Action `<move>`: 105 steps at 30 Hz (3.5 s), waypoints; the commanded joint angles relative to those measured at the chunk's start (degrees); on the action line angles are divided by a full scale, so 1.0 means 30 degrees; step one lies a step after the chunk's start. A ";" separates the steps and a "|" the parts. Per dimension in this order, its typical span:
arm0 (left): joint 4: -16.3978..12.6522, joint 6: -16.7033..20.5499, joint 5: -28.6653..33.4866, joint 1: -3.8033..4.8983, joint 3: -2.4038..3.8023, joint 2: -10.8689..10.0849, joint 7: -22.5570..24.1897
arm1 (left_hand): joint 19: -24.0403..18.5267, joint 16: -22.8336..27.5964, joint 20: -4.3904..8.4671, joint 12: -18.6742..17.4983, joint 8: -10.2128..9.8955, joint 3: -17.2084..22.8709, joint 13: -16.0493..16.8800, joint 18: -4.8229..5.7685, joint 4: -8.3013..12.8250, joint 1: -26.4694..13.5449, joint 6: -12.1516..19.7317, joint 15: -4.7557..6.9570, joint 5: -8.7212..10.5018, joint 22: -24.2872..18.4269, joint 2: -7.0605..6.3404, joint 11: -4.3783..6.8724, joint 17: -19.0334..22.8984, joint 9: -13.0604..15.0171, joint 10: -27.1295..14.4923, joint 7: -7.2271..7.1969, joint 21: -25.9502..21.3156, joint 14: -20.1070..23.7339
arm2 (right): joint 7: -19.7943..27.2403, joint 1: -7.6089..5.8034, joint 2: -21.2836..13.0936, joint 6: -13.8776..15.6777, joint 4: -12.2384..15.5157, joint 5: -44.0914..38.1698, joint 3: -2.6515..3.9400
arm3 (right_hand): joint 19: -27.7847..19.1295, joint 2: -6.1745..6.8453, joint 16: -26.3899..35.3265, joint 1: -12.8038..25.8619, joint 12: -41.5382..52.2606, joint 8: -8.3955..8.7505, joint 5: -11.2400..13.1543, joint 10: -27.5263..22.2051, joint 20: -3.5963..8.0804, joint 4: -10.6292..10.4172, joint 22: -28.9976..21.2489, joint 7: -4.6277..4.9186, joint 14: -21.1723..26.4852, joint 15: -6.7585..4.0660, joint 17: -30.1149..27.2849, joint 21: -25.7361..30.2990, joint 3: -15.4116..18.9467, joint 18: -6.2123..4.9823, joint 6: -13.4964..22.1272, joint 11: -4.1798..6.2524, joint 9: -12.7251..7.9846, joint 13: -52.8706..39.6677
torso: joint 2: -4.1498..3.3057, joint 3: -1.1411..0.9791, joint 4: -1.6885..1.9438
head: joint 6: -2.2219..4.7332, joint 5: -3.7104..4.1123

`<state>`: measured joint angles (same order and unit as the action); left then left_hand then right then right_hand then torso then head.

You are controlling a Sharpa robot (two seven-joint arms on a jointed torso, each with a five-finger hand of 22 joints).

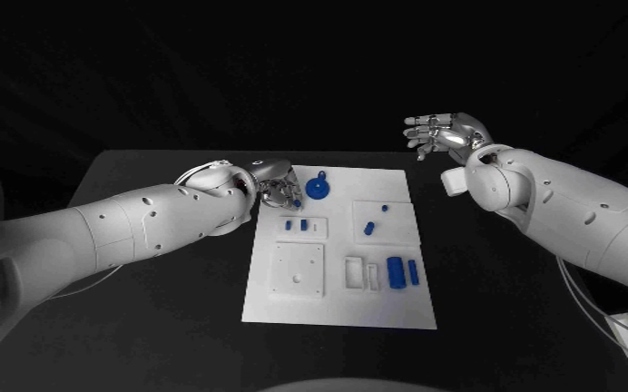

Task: Assemble the parts on the task board

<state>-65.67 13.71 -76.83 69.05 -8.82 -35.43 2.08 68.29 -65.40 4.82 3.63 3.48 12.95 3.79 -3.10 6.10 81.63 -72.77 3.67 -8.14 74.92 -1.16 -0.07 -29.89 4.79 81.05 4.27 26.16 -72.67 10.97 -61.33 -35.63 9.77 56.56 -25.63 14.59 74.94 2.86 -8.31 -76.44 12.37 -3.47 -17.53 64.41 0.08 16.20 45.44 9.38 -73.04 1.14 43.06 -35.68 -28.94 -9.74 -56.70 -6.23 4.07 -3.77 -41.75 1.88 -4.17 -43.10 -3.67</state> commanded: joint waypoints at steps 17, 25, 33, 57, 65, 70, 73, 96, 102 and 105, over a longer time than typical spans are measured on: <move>0.0010 0.0242 -0.0422 -0.0075 -0.0188 0.0100 -0.0143 | -0.0035 0.0140 0.0022 -0.0047 0.0072 0.0182 -0.0025 -0.0197 -0.0032 -0.0109 -0.0439 0.0028 -0.0051 0.0381 0.0065 0.0041 -0.0059 0.1131 0.0119 -0.0119 0.0074 -0.0123 | 0.0273 0.0062 0.0061 -0.0027 0.0001 -0.0106 0.0007 | 0.0191 -0.0025 0.0098 0.0240 0.0064 -0.0050 -0.0217 -0.0067 0.0019 0.0002 -0.0035 -0.0011 -0.0158 0.0023 0.0040 0.0216 0.0165 -0.0907 -0.0064 0.0115 0.0008 0.0027 | -0.0003 -0.0010 -0.0002 | -0.0071 0.0006; 0.0068 0.0222 -0.0436 -0.0076 -0.0190 0.0184 -0.0139 | -0.0035 0.0147 0.0020 -0.0049 0.0072 0.0192 -0.0026 -0.0198 -0.0048 -0.0118 -0.0430 0.0025 -0.0049 0.0379 0.0060 0.0039 -0.0066 0.1130 0.0107 -0.0116 0.0067 -0.0124 | 0.0276 0.0071 0.0066 -0.0051 0.0012 -0.0100 0.0007 | 0.0191 -0.0025 0.0098 0.0240 0.0064 -0.0050 -0.0217 -0.0067 0.0019 0.0002 -0.0035 -0.0011 -0.0158 0.0023 0.0040 0.0216 0.0165 -0.0907 -0.0064 0.0115 0.0008 0.0027 | -0.0006 -0.0010 0.0006 | -0.0093 0.0017; 0.0232 0.0299 -0.0441 -0.0074 -0.0191 0.0292 -0.0308 | -0.0025 0.0156 0.0018 -0.0048 0.0074 0.0205 -0.0025 -0.0202 -0.0071 -0.0109 -0.0411 0.0025 -0.0050 0.0381 0.0062 0.0034 -0.0081 0.1135 0.0097 -0.0111 0.0059 -0.0134 | 0.0265 0.0074 0.0073 -0.0076 0.0010 -0.0091 0.0007 | 0.0216 -0.0046 0.0102 0.0274 0.0066 -0.0048 -0.0232 -0.0062 0.0017 -0.0014 -0.0025 -0.0010 -0.0165 0.0027 0.0052 0.0261 0.0186 -0.0902 -0.0066 0.0116 0.0009 0.0026 | -0.0007 -0.0014 0.0005 | -0.0100 0.0027; 0.0532 -0.0298 -0.0337 -0.0075 -0.0508 0.0627 -0.0316 | -0.0016 0.0190 0.0012 -0.0046 0.0073 0.0206 -0.0024 -0.0205 -0.0105 -0.0098 -0.0375 0.0018 -0.0014 0.0378 0.0087 0.0022 -0.0097 0.1146 0.0064 -0.0106 0.0038 -0.0120 | 0.0264 0.0074 0.0105 -0.0105 0.0001 -0.0073 0.0007 | 0.0248 -0.0071 0.0101 0.0322 0.0060 -0.0050 -0.0241 -0.0082 0.0017 -0.0006 -0.0030 -0.0013 -0.0169 0.0024 0.0067 0.0313 0.0225 -0.0899 -0.0058 0.0119 0.0008 0.0028 | -0.0010 -0.0012 -0.0006 | -0.0191 0.0049; 0.0552 -0.0241 -0.0333 -0.0075 -0.0517 0.0669 -0.0322 | -0.0018 0.0209 0.0012 -0.0047 0.0075 0.0206 -0.0023 -0.0204 -0.0093 -0.0078 -0.0368 0.0019 -0.0001 0.0379 0.0094 0.0021 -0.0100 0.1153 0.0058 -0.0108 0.0022 -0.0119 | 0.0263 0.0074 0.0106 -0.0108 -0.0007 -0.0068 0.0007 | 0.0248 -0.0071 0.0101 0.0322 0.0060 -0.0050 -0.0241 -0.0082 0.0017 -0.0006 -0.0030 -0.0013 -0.0169 0.0024 0.0067 0.0313 0.0225 -0.0899 -0.0058 0.0119 0.0008 0.0028 | -0.0007 -0.0017 -0.0005 | -0.0186 0.0054; 0.0572 -0.0078 -0.0338 -0.0075 -0.0518 0.0749 -0.0354 | -0.0018 0.0209 0.0012 -0.0047 0.0075 0.0206 -0.0023 -0.0204 -0.0093 -0.0078 -0.0368 0.0019 -0.0001 0.0379 0.0094 0.0021 -0.0100 0.1153 0.0058 -0.0108 0.0022 -0.0119 | 0.0267 0.0075 0.0124 -0.0137 -0.0001 -0.0068 0.0007 | 0.0248 -0.0071 0.0101 0.0322 0.0060 -0.0050 -0.0241 -0.0082 0.0017 -0.0006 -0.0030 -0.0013 -0.0169 0.0024 0.0067 0.0313 0.0225 -0.0899 -0.0058 0.0119 0.0008 0.0028 | -0.0011 -0.0017 -0.0002 | -0.0191 0.0050; 0.0583 -0.0043 -0.0354 -0.0074 -0.0518 0.0795 -0.0362 | -0.0006 0.0214 0.0012 -0.0046 0.0075 0.0209 -0.0023 -0.0209 -0.0095 -0.0069 -0.0347 0.0019 -0.0009 0.0382 0.0116 0.0017 -0.0113 0.1159 0.0044 -0.0109 0.0012 -0.0130 | 0.0269 0.0076 0.0129 -0.0142 -0.0004 -0.0068 0.0007 | 0.0248 -0.0071 0.0101 0.0322 0.0060 -0.0050 -0.0241 -0.0082 0.0017 -0.0006 -0.0030 -0.0013 -0.0169 0.0024 0.0067 0.0313 0.0225 -0.0899 -0.0058 0.0119 0.0008 0.0028 | -0.0012 -0.0022 -0.0018 | -0.0182 0.0042; 0.0632 -0.0599 -0.0388 -0.0071 -0.0515 0.0974 -0.0657 | -0.0063 0.0232 -0.0030 -0.0039 0.0076 0.0172 -0.0018 -0.0224 -0.0094 -0.0069 -0.0197 -0.0027 -0.0039 0.0387 0.0223 -0.0039 -0.0135 0.1173 -0.0115 -0.0062 -0.0027 -0.0024 | 0.0240 0.0078 0.0139 -0.0260 -0.0014 -0.0067 0.0007 | 0.0294 -0.0127 0.0107 0.0374 0.0065 -0.0047 -0.0233 -0.0095 0.0014 -0.0015 -0.0002 -0.0008 -0.0167 0.0028 0.0096 0.0427 0.0295 -0.0890 -0.0043 0.0121 0.0007 0.0027 | -0.0015 -0.0019 0.0006 | -0.0220 0.0118; 0.0648 -0.1342 -0.0602 -0.0070 -0.0515 0.0980 -0.1084 | -0.0112 0.0222 -0.0050 -0.0035 0.0079 0.0128 -0.0012 -0.0231 -0.0078 -0.0024 -0.0163 -0.0046 -0.0041 0.0390 0.0286 -0.0042 -0.0144 0.1197 -0.0105 -0.0065 -0.0048 0.0056 | 0.0239 0.0078 0.0147 -0.0275 -0.0023 -0.0067 0.0007 | 0.0309 -0.0162 0.0112 0.0391 0.0063 -0.0047 -0.0243 -0.0108 0.0010 -0.0016 0.0006 -0.0004 -0.0164 0.0033 0.0102 0.0480 0.0338 -0.0887 -0.0028 0.0119 0.0006 0.0027 | -0.0012 -0.0012 0.0000 | -0.0239 0.0120; 0.0643 -0.1795 -0.0791 -0.0069 -0.0515 0.0980 -0.1295 | -0.0121 0.0215 -0.0050 -0.0032 0.0082 0.0132 -0.0010 -0.0233 -0.0060 -0.0006 -0.0179 -0.0044 -0.0038 0.0394 0.0290 -0.0039 -0.0147 0.1204 -0.0080 -0.0072 -0.0047 0.0070 | 0.0239 0.0078 0.0145 -0.0279 -0.0024 -0.0067 0.0007 | 0.0309 -0.0162 0.0112 0.0391 0.0063 -0.0047 -0.0243 -0.0108 0.0010 -0.0016 0.0006 -0.0004 -0.0164 0.0033 0.0102 0.0480 0.0338 -0.0887 -0.0028 0.0119 0.0006 0.0027 | -0.0010 -0.0008 -0.0003 | -0.0254 0.0115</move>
<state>-63.63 12.33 -78.04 69.15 -10.13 -32.63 -0.42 68.29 -64.97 4.81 3.59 3.49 13.16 3.71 -3.10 5.88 81.69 -73.21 3.66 -7.90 74.91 -0.82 -0.11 -30.28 4.81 81.06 3.83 26.16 -72.66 11.12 -61.12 -35.23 9.83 56.45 -25.61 14.59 75.74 2.34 -8.31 -75.93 12.37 -3.47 -17.98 64.20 -0.34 16.20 45.40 9.28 -73.23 1.35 43.32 -34.60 -28.31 -9.75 -56.80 -6.02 4.07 -3.77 -41.79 1.84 -4.17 -43.80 -3.32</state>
